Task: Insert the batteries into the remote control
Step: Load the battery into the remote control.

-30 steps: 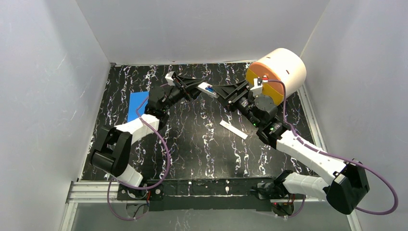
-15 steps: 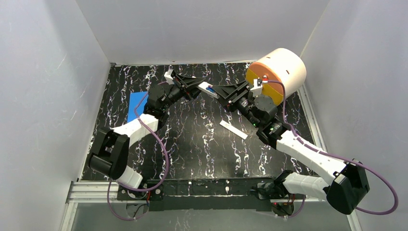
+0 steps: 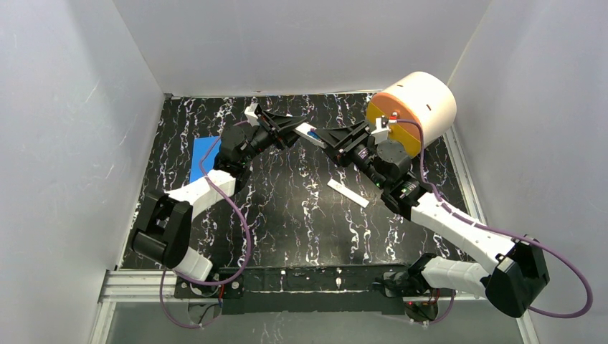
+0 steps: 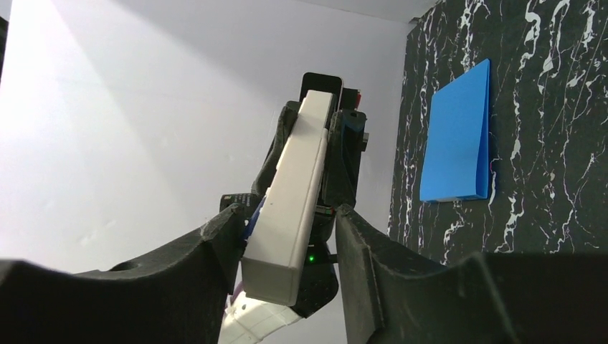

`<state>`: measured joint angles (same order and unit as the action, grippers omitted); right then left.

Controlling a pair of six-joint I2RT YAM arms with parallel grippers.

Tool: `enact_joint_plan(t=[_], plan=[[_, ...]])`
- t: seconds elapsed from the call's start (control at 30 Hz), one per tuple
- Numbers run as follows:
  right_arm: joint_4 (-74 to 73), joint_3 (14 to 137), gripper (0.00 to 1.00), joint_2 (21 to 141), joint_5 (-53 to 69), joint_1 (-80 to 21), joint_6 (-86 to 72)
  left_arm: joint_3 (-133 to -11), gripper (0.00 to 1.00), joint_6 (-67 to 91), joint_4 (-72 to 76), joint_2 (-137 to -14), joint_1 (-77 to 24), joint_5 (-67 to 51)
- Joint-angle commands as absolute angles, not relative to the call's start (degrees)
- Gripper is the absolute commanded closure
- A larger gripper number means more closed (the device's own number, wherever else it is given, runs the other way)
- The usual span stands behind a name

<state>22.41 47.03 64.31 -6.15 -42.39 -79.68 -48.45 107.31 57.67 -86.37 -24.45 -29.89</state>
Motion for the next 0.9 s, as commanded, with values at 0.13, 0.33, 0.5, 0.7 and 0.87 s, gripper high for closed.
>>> enact_joint_plan(t=[0.13,0.33,0.5,0.7,0.87], plan=[[10.1,47.7,0.54,64.4,-7.9,-42.5,-79.1,-52.4,1.0,104.7,62.4,-80.8,-25.3,-32.3],[8.6,49.4,0.59,65.6,-7.6,-42.5,-77.4,-52.5,1.0,103.9,62.3,-80.7,-25.3,-33.0],[7.4,50.7,0.45,65.1,-8.1,-42.5,-75.1,-52.4,1.0,100.1,61.5,-79.9,-25.2,-34.1],[9.4,50.8,0.01,58.2,-12.1,-42.3,-68.2,-51.5,1.0,85.8,52.7,-77.6,-24.2,-38.0],[10.2,49.5,0.01,53.0,-10.3,-41.9,-61.5,-52.1,1.0,80.2,49.8,-78.3,-23.8,-42.9]])
